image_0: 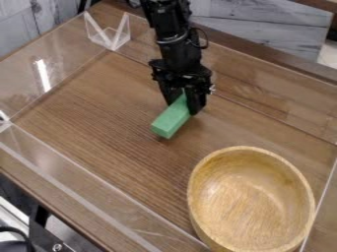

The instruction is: Remove the green block from inside the brown bowl and put it on the table

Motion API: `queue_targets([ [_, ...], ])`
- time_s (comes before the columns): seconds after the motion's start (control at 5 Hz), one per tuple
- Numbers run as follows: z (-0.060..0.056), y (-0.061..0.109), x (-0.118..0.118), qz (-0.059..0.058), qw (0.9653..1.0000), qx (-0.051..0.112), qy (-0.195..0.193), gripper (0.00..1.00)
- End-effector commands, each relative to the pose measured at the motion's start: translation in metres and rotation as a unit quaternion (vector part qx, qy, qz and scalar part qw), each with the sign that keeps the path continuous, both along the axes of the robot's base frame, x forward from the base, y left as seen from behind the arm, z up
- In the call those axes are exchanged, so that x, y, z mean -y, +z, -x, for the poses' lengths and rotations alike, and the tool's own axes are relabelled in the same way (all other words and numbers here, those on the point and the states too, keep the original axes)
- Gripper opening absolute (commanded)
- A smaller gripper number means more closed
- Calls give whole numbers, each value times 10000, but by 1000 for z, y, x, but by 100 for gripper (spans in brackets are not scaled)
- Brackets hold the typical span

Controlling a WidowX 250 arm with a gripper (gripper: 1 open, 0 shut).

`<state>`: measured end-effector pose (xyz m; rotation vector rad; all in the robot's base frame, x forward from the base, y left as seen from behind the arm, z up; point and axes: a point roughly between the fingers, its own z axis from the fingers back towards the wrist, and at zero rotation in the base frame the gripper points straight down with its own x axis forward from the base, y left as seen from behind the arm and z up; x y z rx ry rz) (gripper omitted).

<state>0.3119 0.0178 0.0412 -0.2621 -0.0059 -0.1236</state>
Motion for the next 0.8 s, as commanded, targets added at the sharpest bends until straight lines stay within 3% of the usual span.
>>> queue_targets([
  [0.0, -8, 22, 2, -51, 9996, 293, -34, 0],
  [0.6, -9, 25, 3, 11, 9999, 162, -24, 0],
])
